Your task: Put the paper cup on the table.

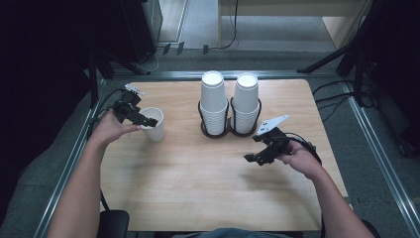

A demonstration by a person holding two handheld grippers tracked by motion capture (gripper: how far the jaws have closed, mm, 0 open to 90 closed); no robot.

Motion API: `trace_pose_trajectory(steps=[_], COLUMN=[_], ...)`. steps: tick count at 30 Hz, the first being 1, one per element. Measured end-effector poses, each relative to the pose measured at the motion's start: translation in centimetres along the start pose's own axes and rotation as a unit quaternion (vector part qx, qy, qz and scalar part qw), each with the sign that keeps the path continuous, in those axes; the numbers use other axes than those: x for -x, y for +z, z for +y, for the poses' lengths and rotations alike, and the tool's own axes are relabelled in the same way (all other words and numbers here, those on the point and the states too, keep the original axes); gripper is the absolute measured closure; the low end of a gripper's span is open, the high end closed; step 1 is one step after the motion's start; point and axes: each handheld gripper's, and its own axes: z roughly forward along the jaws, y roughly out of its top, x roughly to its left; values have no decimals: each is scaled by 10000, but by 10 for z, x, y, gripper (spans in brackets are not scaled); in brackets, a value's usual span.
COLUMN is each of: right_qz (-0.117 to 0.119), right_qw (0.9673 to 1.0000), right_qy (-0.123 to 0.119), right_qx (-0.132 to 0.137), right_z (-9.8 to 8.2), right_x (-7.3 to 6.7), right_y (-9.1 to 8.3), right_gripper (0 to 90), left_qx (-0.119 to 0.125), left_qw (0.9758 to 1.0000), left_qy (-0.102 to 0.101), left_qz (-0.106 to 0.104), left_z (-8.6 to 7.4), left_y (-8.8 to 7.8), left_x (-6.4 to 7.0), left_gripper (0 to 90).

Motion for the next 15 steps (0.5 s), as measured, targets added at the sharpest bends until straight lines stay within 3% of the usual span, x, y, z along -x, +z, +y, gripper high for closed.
trace_pose_trajectory(steps=[8, 15], right_qz=[13, 21], right_qw=[10000, 10000], right_qy=[1, -20], right_qx=[-3, -6], right_z=[0, 1], right_x=[0, 0], right_y=[0, 0], right_gripper=[154, 154], left_qx=[167, 254], left_qw=[9992, 9968], left_qy=[261, 477], left_qz=[-266, -584], left_z=[6, 13], left_y=[-16, -16], left_x=[15, 35], left_gripper=[0, 0])
